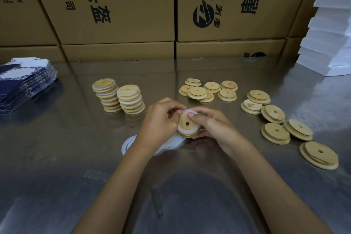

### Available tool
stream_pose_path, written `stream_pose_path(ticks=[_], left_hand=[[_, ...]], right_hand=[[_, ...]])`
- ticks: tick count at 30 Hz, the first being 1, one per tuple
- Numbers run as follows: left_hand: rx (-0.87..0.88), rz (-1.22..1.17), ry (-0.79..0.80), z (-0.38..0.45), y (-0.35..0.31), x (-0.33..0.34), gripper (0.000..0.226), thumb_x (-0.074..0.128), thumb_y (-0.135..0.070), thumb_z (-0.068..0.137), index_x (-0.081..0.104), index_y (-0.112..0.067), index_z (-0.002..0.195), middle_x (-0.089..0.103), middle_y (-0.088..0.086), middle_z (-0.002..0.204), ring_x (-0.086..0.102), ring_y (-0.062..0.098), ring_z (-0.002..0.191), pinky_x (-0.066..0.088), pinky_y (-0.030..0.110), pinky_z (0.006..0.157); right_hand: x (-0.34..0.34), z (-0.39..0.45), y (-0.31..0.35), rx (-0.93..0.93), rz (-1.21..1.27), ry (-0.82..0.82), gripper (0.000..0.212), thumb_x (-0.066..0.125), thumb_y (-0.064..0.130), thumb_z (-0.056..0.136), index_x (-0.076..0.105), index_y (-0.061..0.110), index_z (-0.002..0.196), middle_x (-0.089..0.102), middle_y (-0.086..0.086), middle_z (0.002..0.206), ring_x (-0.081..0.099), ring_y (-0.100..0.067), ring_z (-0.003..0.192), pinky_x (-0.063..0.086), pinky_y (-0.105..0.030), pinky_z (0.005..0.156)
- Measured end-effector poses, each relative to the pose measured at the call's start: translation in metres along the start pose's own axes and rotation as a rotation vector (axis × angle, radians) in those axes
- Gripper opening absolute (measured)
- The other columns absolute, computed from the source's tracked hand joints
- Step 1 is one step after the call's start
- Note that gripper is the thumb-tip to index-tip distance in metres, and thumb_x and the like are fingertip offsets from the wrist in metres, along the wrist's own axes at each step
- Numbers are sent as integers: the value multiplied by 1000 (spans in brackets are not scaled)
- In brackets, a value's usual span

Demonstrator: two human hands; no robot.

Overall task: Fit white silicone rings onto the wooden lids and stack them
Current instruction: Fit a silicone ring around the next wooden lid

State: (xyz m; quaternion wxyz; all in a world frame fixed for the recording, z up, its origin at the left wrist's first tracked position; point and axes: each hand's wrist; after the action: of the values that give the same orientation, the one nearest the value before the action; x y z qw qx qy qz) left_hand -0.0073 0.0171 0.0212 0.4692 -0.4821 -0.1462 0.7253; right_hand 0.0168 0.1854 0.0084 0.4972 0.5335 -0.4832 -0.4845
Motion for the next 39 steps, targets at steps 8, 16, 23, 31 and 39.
stream_pose_path(ticks=[8, 16, 23, 31, 39], left_hand=[[-60, -47, 7, 1, 0, 0, 20, 65, -6, 88, 77, -20, 95, 66, -10, 86, 63, 10, 81, 51, 28, 76], [-208, -188, -13, 1, -5, 5, 24, 67, -3, 84, 67, -27, 88, 70, -6, 77, 66, 9, 75, 55, 25, 74], [-343, -333, -109, 0, -4, 13, 17, 74, -7, 81, 67, -22, 81, 71, -2, 79, 66, 10, 73, 52, 16, 67], [-520, -488, -135, 0, 0, 20, 12, 67, -9, 89, 66, -16, 79, 71, 6, 74, 68, 15, 67, 58, 41, 79], [-459, -381, -160, 1, 3, 17, 15, 63, -7, 91, 69, -16, 80, 72, 4, 81, 69, 24, 81, 57, 45, 85]], right_hand=[[2, 2, -3, -4, 85, -137, 17, 58, 16, 102, 71, 10, 110, 75, -12, 104, 71, -26, 99, 63, -45, 80], [-1, 0, 1, -16, 171, -212, 18, 56, 15, 102, 74, 17, 101, 74, -14, 101, 70, -19, 85, 60, -34, 69], [4, 0, 1, -60, 239, -233, 24, 55, 13, 103, 64, 4, 123, 71, -17, 119, 68, -23, 101, 58, -26, 67], [11, 3, 3, -61, 452, -185, 16, 52, 1, 100, 57, 4, 115, 66, -25, 122, 64, -34, 110, 55, -47, 96], [14, 4, 1, -41, 224, -168, 17, 62, 12, 96, 74, 5, 107, 76, -16, 106, 71, -30, 105, 57, -41, 96]])
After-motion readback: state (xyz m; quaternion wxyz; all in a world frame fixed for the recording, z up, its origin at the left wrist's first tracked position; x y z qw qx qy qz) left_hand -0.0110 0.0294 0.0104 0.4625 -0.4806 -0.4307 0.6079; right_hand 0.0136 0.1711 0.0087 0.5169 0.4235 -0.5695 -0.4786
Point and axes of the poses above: each hand's wrist, its own z-axis towards the middle knuckle, its own x-axis out of the palm, y = z × x
